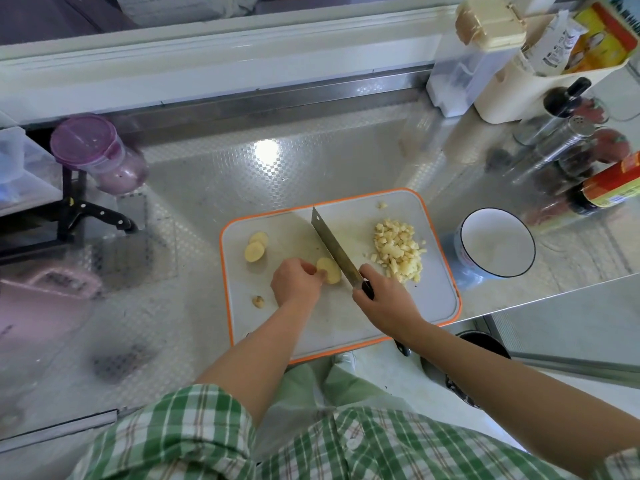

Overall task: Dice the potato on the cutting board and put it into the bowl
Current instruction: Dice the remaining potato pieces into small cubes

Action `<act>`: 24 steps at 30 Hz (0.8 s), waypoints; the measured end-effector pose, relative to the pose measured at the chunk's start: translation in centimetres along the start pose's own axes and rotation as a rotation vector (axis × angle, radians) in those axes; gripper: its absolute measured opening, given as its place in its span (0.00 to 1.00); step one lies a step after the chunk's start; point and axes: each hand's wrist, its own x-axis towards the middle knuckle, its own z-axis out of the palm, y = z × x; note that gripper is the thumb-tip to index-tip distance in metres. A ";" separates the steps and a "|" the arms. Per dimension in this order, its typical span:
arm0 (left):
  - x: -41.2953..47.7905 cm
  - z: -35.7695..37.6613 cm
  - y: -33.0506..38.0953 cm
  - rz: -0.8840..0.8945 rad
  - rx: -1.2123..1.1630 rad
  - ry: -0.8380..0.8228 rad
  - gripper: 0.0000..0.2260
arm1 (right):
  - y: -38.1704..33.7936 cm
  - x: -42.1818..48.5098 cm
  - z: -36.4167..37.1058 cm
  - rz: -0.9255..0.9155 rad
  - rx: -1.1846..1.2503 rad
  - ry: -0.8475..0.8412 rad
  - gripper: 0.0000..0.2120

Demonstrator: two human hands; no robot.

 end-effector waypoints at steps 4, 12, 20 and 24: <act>-0.1 -0.2 0.0 0.068 0.054 0.024 0.06 | 0.3 -0.1 0.1 0.002 -0.028 0.021 0.09; 0.2 0.0 0.1 0.029 0.045 0.014 0.10 | -0.6 -0.1 -0.9 -0.057 -0.098 0.054 0.07; 0.5 0.4 0.2 -0.012 0.034 -0.007 0.09 | -0.8 0.2 -0.6 -0.071 -0.201 0.048 0.04; 0.5 0.4 0.2 -0.020 0.027 -0.018 0.10 | -0.7 0.5 -0.7 -0.081 -0.210 0.031 0.05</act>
